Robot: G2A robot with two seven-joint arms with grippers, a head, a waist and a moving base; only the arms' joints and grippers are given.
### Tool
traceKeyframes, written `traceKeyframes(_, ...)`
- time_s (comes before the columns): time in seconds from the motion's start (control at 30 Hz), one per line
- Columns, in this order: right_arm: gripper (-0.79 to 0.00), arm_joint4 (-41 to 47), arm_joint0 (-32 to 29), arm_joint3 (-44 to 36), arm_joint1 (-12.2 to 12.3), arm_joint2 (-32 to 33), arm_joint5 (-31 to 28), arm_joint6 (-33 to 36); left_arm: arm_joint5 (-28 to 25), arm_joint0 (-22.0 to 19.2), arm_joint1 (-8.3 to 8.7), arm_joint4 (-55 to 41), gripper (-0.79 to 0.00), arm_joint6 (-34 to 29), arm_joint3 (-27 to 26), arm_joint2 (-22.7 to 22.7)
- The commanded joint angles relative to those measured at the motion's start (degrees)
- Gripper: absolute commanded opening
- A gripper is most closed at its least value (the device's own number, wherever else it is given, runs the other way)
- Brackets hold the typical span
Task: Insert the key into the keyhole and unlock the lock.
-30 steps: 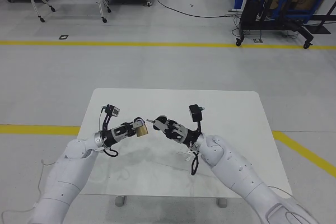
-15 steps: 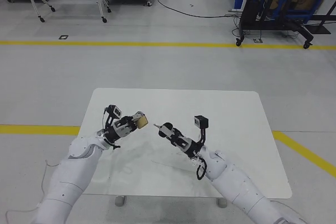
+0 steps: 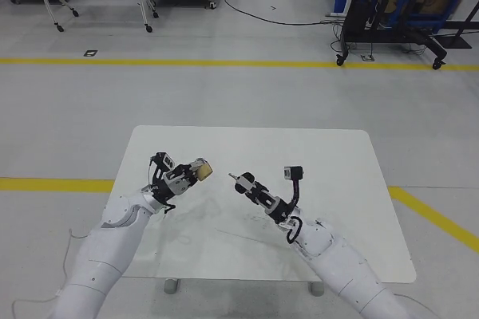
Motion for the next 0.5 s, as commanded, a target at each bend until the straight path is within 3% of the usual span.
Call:
traceKeyframes(0.0,-0.785,-4.86,-0.87,-1.89,-0.17,-0.10,5.20,-3.37,-1.03,0.22,0.00,2.74,-0.785,2.04,-0.86,0.10)
traceKeyframes(0.1,-0.785,-8.07,-2.29,-3.92,-0.62,-1.01,9.49,-6.84,-1.84,0.89,-0.11,5.36,-0.785,4.52,-2.42,0.50)
traceKeyframes(0.47,-0.785,-13.19,-2.46,-4.88,-2.65,-4.21,13.41,-13.69,-5.84,2.75,-0.36,9.75,-0.785,8.50,-5.14,0.01)
